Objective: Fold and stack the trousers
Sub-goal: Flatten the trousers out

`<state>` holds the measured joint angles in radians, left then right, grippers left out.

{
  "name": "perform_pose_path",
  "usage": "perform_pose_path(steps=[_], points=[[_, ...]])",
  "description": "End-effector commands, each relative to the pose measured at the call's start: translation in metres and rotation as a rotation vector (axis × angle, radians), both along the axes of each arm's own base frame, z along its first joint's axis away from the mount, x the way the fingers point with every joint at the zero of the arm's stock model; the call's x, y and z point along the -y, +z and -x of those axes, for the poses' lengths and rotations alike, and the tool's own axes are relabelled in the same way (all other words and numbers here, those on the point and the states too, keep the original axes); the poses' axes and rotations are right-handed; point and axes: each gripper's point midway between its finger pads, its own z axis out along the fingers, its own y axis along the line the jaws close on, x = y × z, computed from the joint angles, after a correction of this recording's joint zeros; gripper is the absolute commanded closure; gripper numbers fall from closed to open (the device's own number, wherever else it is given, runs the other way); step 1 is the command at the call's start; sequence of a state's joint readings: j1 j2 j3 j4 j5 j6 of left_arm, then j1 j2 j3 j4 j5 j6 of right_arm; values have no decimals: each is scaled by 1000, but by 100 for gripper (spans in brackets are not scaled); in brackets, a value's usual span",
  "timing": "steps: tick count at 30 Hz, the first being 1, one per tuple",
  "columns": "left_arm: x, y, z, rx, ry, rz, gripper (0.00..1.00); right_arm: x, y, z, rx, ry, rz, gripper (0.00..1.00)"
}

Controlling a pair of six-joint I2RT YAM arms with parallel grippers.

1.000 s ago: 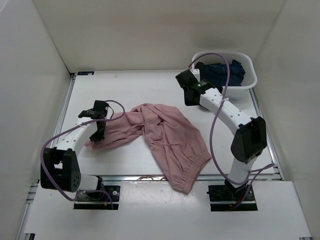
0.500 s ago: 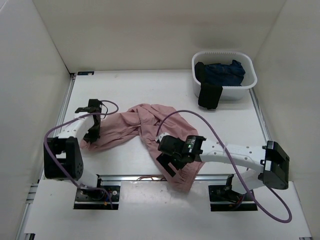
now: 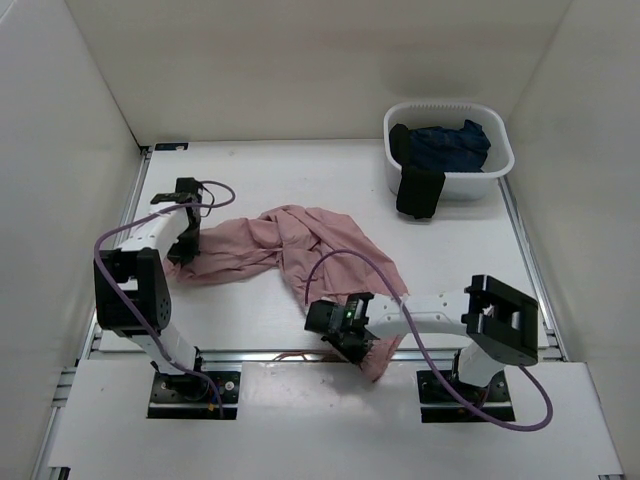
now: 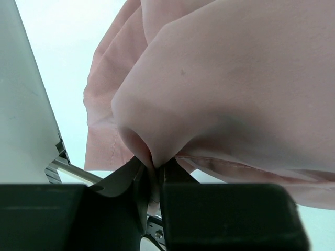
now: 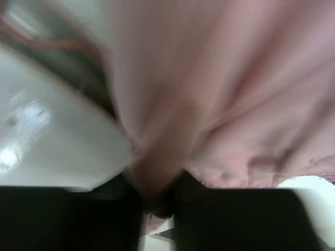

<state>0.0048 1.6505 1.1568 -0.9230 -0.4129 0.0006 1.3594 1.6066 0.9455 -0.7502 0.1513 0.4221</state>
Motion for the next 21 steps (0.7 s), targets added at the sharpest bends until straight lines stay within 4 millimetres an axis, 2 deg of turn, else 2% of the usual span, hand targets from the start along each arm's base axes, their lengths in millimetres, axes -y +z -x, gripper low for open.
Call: perform_pose_path(steps=[1, 2, 3, 4, 5, 6, 7, 8, 9, 10, 11, 12, 13, 15, 16, 17, 18, 19, 21], points=[[-10, 23, -16, 76, 24, -33, 82, 8, -1, -25, 43, -151, 20, 96], [-21, 31, -21, 102, 55, -44, 85, 14, 0, -41, 57, -205, 46, 100], [-26, 36, -24, 119, 71, -45, 85, 34, 3, -55, 116, -234, 130, 100], [-31, 40, -27, 136, 87, -47, 85, 46, 10, -68, 158, -267, 172, 100], [-39, 47, -31, 160, 109, -61, 85, 55, 23, -94, 198, -347, 189, 100], [-53, 57, -36, 202, 149, -67, 85, 74, 40, -104, 233, -386, 240, 100], [-64, 63, -38, 225, 177, -84, 86, 83, 54, -120, 282, -431, 251, 100], [-73, 69, -41, 251, 201, -89, 86, 98, 83, -153, 391, -543, 239, 100], [-93, 78, -38, 281, 258, -112, 86, 111, 98, -164, 431, -587, 252, 100], [-103, 87, -41, 315, 285, -121, 86, 137, 111, -171, 447, -663, 308, 100], [-112, 95, -40, 344, 308, -128, 86, 150, 125, -176, 479, -699, 320, 100], [-122, 94, -35, 345, 338, -122, 86, 161, 134, -179, 503, -737, 332, 100], [-121, 97, -29, 361, 342, -108, 86, 175, 139, -182, 512, -771, 354, 100], [-113, 86, -14, 336, 337, -90, 85, 197, 142, -175, 521, -798, 399, 100], [-106, 68, 8, 285, 337, -82, 81, 212, 136, -166, 496, -819, 462, 100], [-104, 59, 17, 271, 342, -70, 69, 222, 137, -163, 514, -884, 457, 100], [-100, 50, 28, 243, 342, -66, 62, 219, 137, -161, 497, -892, 430, 100], [-88, 31, 47, 185, 333, -23, 56, 222, 132, -156, 480, -907, 426, 100], [-77, 17, 68, 121, 334, 22, 39, 220, 131, -156, 483, -950, 371, 100]])
